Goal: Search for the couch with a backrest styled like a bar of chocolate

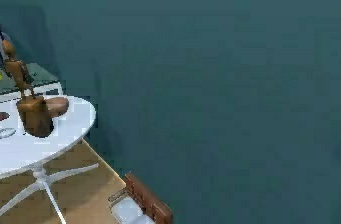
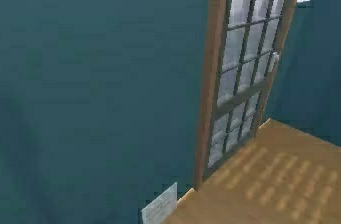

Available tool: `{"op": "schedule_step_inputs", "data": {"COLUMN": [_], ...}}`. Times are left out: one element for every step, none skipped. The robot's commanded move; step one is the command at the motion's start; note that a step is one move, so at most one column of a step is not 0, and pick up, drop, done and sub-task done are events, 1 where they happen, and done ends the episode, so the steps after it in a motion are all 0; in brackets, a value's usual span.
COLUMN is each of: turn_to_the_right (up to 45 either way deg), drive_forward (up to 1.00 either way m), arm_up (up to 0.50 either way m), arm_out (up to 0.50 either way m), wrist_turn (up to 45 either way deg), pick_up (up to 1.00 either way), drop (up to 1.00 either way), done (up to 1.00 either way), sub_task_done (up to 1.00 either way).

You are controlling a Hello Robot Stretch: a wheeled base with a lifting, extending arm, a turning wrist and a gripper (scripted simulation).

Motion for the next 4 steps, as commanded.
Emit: {"op": "schedule_step_inputs", "data": {"turn_to_the_right": [45.0,45.0,9.0,0.0], "drive_forward": [0.0,0.0,0.0,0.2], "arm_up": [0.0,0.0,0.0,0.0], "arm_out": [0.0,0.0,0.0,0.0], "wrist_turn": [0.0,0.0,0.0,0.0], "pick_up": [0.0,0.0,0.0,0.0], "drop": [0.0,0.0,0.0,0.0], "done": [0.0,0.0,0.0,0.0], "sub_task_done": [0.0,0.0,0.0,0.0]}}
